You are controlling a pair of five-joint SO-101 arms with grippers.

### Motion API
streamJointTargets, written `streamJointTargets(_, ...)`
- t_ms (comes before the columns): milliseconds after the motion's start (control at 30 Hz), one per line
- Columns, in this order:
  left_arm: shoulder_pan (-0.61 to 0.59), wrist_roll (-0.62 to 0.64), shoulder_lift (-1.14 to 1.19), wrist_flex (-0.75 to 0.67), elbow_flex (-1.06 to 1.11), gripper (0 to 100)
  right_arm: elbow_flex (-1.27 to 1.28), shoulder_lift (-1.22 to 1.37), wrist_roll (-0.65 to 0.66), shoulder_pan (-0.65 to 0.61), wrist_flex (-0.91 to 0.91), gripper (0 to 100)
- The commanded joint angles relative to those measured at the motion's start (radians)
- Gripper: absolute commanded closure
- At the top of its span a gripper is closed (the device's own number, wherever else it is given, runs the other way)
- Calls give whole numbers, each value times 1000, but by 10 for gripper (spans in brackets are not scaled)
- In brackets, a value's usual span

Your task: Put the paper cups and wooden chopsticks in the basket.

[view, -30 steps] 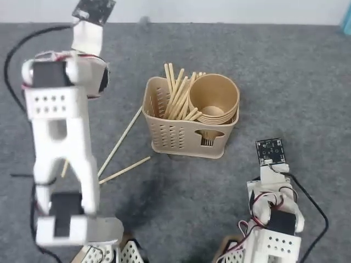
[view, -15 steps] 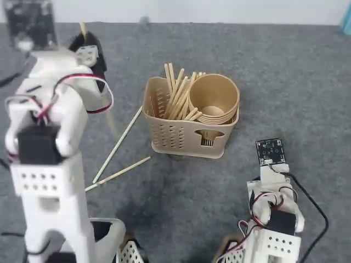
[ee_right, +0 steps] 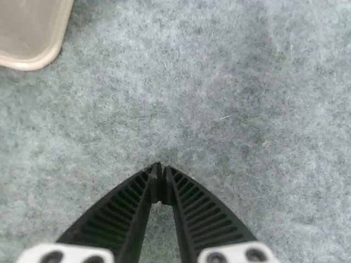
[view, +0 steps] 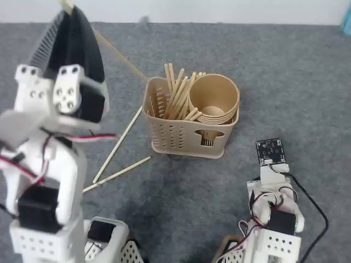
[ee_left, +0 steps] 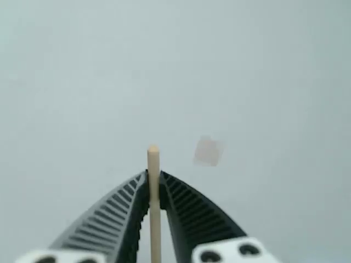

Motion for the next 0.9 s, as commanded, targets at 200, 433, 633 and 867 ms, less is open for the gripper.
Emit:
streamJointTargets(200,95,11,-9,-41,116,988,-14,-10,14,-1,7,992)
streamJointTargets(433,95,11,-17,-183,325,988,-14,-10,14,-1,7,992)
streamJointTargets(633,103,9,-17,-307,541,988,-14,-10,14,-1,7,992)
streamJointTargets(867,172,8,-17,-367,750,988,-14,-10,15,-1,7,992)
